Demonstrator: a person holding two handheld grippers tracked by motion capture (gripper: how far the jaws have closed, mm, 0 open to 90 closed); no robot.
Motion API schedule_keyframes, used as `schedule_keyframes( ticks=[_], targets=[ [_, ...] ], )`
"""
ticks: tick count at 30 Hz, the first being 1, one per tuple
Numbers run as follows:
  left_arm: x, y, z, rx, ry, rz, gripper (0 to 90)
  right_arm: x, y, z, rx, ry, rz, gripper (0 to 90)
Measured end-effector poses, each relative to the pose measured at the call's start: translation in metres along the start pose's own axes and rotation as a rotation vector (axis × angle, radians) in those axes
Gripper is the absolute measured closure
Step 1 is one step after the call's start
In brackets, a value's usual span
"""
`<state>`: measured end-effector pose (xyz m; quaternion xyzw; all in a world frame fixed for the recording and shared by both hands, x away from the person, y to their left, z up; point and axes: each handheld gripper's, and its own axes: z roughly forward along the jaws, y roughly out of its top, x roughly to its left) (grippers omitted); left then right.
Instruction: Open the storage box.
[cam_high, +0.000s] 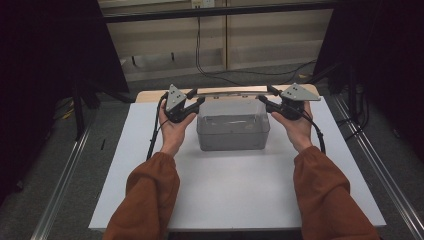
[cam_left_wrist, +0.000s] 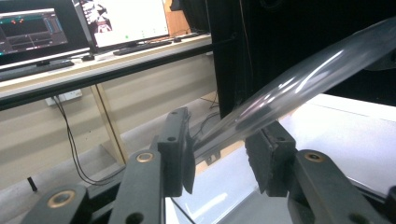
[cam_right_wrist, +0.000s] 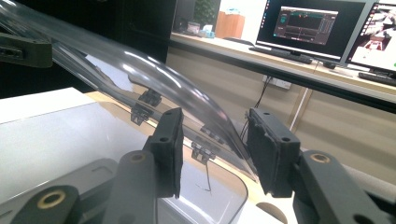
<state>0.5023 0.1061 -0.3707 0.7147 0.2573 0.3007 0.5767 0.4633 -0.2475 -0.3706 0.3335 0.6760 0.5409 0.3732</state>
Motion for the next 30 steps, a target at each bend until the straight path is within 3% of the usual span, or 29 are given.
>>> schedule_keyframes(
  ticks=[6,10,19,23,30],
  targets=[
    [0.002,-0.001,0.002,0.001,0.002,-0.008,62.3,0.000,0.002,0.003,0.003,0.004,-0.005,56.6],
    [0.003,0.001,0.006,0.013,0.008,0.018,62.7,-0.002,0.003,0.005,-0.005,0.004,0.007,56.7],
    [0.004,0.003,0.013,0.015,0.011,0.018,60.7,-0.005,0.004,0.007,-0.016,0.007,0.019,58.1],
    [0.008,0.001,0.016,0.025,0.030,0.012,55.9,-0.006,0.004,0.008,-0.022,0.006,0.027,58.4],
    [0.011,0.000,0.019,0.034,0.023,0.017,59.6,-0.007,0.004,0.009,-0.029,0.005,0.028,59.2]
  ],
)
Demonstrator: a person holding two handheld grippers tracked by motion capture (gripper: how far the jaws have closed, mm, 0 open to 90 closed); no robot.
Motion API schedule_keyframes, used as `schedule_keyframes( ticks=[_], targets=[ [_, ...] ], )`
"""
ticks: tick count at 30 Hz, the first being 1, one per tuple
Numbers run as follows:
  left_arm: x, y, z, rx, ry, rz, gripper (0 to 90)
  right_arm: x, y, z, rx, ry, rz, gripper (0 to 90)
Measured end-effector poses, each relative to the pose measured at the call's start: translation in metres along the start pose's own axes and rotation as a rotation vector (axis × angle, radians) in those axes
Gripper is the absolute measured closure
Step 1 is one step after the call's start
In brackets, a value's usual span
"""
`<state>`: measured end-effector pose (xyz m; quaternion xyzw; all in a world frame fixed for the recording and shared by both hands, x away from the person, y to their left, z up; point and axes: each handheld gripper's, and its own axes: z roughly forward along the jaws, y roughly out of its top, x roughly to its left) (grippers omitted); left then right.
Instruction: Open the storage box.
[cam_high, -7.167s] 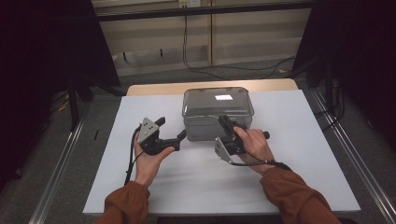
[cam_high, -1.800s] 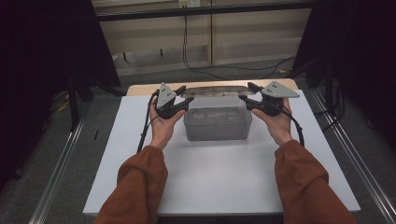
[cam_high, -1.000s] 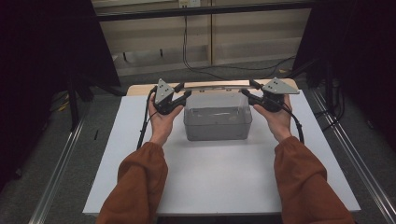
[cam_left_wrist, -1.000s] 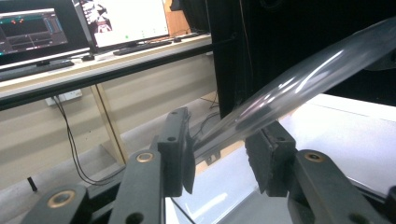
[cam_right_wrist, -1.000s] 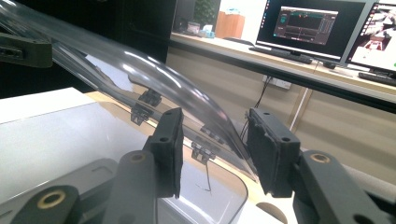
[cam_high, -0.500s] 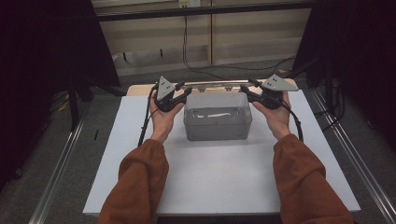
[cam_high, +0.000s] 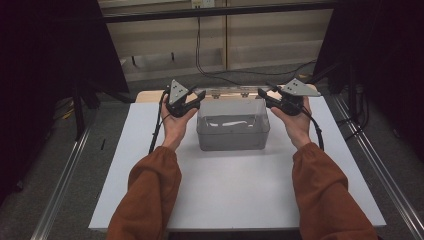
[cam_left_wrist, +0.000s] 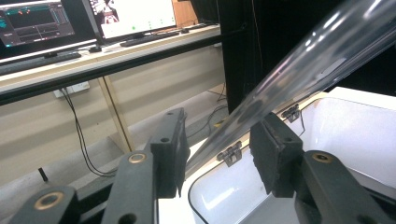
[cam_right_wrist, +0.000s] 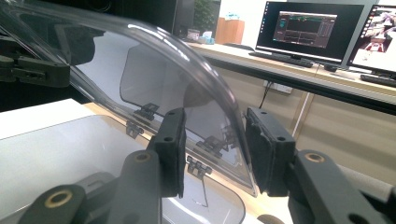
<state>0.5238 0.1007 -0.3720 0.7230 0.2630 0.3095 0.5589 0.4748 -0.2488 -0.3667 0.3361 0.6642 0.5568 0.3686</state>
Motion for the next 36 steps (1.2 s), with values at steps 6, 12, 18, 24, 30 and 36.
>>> schedule_keyframes(
  ticks=[6,12,18,24,30,36],
  targets=[
    [0.002,-0.001,0.005,-0.006,0.000,-0.011,64.3,-0.003,0.004,0.005,-0.004,-0.007,0.005,59.7],
    [0.004,0.000,0.006,-0.003,-0.001,-0.005,64.9,-0.005,0.004,0.006,-0.010,-0.006,0.006,59.9],
    [0.005,0.000,0.008,-0.011,0.005,-0.018,65.3,-0.007,0.001,0.009,0.005,-0.015,0.002,58.0],
    [0.006,0.001,0.010,-0.015,0.007,-0.022,66.0,-0.010,-0.003,0.013,0.013,-0.016,0.001,58.3],
    [0.009,0.001,0.012,-0.015,0.006,-0.028,67.1,-0.016,-0.009,0.018,0.025,-0.027,0.015,58.2],
    [0.011,0.002,0.014,-0.009,0.009,-0.027,67.3,-0.016,-0.007,0.024,0.028,-0.019,0.014,58.2]
  ],
)
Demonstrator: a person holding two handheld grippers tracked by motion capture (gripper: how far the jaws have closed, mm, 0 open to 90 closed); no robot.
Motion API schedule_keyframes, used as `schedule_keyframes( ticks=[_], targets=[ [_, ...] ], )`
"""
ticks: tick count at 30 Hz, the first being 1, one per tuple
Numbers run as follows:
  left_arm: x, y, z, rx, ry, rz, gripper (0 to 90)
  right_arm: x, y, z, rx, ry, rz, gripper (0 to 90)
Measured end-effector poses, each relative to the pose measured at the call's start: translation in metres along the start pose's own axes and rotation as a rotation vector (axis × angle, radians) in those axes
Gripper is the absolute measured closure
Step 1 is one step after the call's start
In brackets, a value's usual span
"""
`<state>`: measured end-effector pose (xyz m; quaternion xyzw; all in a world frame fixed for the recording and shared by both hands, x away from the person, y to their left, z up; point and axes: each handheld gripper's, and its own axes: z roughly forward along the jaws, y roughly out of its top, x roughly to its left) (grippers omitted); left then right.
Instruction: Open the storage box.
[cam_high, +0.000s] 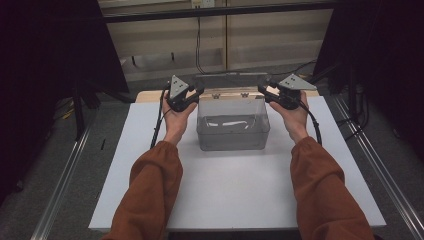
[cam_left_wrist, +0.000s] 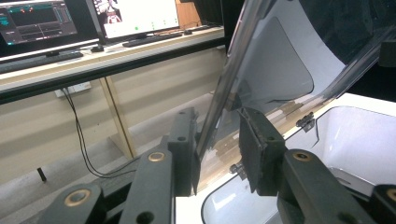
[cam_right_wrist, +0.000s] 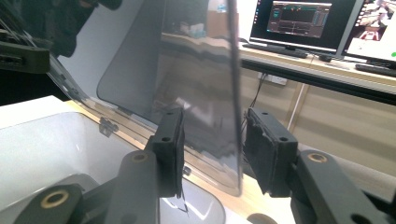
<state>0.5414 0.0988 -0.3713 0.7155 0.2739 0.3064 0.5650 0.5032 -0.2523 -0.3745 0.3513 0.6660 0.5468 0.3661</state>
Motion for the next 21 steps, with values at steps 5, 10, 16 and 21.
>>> schedule_keyframes(
  ticks=[5,10,16,21],
  targets=[
    [0.002,0.000,0.002,0.003,0.001,-0.001,67.9,-0.002,0.001,0.004,0.006,-0.008,-0.003,61.2],
    [0.003,0.000,0.003,0.008,-0.001,0.006,68.3,-0.004,-0.004,0.007,0.018,-0.009,0.008,63.5],
    [0.007,-0.007,0.007,0.035,0.019,0.001,68.6,-0.009,-0.009,0.012,0.013,-0.007,0.047,63.4],
    [0.008,-0.008,0.009,0.026,0.022,-0.018,69.5,-0.010,-0.008,0.014,0.014,0.003,0.042,63.6]
  ],
)
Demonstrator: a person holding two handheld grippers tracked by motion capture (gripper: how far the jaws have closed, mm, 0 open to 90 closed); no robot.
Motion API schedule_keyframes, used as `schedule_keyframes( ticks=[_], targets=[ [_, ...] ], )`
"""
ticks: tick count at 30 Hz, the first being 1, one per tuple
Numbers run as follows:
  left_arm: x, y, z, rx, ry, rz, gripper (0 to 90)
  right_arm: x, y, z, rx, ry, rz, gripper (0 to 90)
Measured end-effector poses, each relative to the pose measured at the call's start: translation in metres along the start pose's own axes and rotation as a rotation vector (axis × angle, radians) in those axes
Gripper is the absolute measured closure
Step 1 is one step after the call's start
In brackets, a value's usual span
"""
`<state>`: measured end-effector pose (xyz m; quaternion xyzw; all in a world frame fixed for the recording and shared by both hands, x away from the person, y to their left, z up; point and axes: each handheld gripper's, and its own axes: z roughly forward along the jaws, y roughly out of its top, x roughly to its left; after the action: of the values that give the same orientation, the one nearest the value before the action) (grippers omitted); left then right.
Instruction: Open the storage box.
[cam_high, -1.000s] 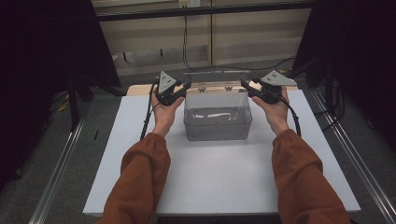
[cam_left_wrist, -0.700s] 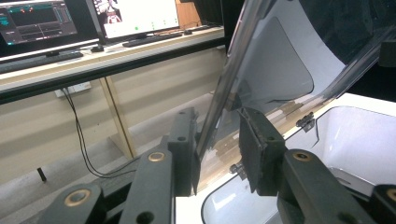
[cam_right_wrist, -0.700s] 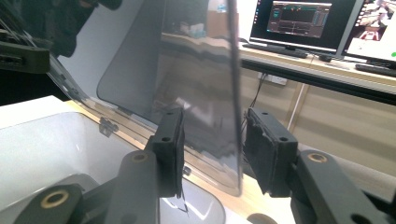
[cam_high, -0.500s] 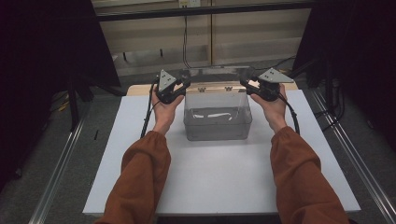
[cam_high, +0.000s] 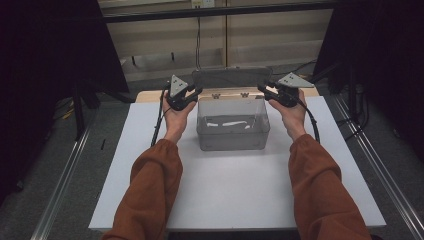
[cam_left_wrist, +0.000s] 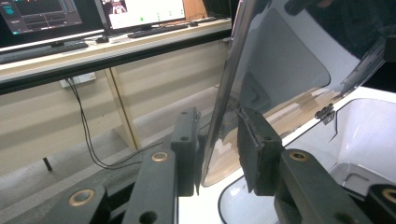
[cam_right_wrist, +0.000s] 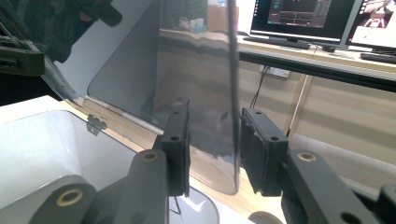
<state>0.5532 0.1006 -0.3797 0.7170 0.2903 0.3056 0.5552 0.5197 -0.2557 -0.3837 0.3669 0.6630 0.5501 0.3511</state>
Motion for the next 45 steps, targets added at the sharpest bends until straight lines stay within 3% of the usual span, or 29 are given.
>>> schedule_keyframes(
  ticks=[7,10,13,18,28,45],
  targets=[
    [0.001,0.000,0.004,0.005,-0.001,-0.006,69.5,0.002,0.007,0.006,-0.001,0.000,-0.019,62.2],
    [0.001,0.000,0.006,0.007,-0.008,-0.017,69.5,-0.001,0.004,0.008,0.001,-0.007,-0.014,62.9],
    [0.002,0.001,0.008,0.017,-0.003,-0.004,69.7,-0.002,0.002,0.009,0.010,-0.013,-0.010,63.0],
    [0.003,0.000,0.012,0.009,0.004,-0.025,71.6,-0.004,0.000,0.010,0.010,-0.006,0.011,66.4],
    [0.005,-0.004,0.017,0.016,0.014,-0.038,72.8,-0.007,-0.001,0.016,0.009,-0.010,0.019,61.7],
    [0.008,-0.007,0.024,0.019,0.022,-0.048,74.5,-0.012,-0.012,0.028,0.047,-0.006,0.032,62.9]
  ],
)
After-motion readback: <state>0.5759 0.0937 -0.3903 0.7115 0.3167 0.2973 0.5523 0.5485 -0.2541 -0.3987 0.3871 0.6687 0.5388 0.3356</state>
